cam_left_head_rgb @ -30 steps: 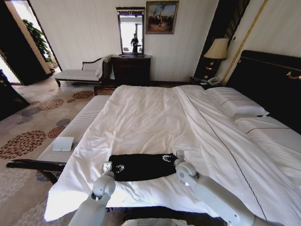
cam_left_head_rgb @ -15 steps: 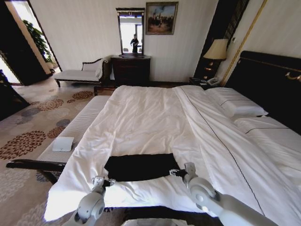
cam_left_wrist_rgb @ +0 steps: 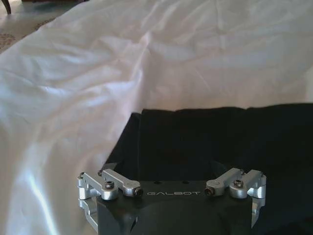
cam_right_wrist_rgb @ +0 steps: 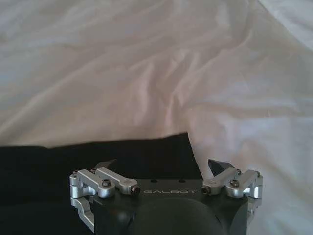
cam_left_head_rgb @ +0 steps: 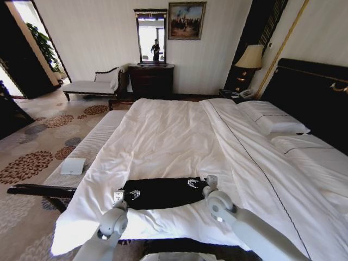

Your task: Fold the clothes on the bed.

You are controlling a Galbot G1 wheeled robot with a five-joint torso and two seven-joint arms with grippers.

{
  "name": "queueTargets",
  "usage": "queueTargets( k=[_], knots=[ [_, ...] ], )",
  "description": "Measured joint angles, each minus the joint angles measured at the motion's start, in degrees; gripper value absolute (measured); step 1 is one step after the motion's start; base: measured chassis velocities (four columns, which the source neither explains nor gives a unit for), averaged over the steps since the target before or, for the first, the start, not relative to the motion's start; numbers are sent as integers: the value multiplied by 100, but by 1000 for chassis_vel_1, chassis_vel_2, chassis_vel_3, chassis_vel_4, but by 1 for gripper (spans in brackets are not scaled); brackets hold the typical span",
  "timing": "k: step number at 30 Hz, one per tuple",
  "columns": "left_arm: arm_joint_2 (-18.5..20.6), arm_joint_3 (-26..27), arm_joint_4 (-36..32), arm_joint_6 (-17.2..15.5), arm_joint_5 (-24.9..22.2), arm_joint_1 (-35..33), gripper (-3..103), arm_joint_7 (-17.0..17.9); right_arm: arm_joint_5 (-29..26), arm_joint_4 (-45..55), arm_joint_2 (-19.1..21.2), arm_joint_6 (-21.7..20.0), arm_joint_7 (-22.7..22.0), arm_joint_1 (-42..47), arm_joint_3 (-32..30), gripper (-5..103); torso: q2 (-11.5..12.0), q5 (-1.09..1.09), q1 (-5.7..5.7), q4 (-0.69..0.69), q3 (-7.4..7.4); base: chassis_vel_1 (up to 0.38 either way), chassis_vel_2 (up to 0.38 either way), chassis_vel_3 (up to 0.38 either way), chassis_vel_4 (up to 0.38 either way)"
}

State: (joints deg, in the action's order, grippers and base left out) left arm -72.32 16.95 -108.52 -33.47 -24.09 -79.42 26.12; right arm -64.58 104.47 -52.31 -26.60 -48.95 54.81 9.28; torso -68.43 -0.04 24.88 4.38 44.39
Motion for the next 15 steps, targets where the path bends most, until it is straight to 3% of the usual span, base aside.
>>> queueTargets(
  k=[4,11,15],
  knots=[
    [4,-85,-44,-64,160,-181,100,11,-13,109,92,-290,-296,192,12,100,0,1,-1,2,-1,0,0,0,0],
    [599,94,-688,-185,278,-1006,100,13,255,1575,1135,-396,-703,1505,-443,100,-2,-2,-2,4,-2,0,0,0,0],
    [803,290,-1005,-176,301,-1378,100,46,300,2085,1344,-377,-970,1809,-644,100,-2,-1,-3,2,-2,0,0,0,0]
  ],
)
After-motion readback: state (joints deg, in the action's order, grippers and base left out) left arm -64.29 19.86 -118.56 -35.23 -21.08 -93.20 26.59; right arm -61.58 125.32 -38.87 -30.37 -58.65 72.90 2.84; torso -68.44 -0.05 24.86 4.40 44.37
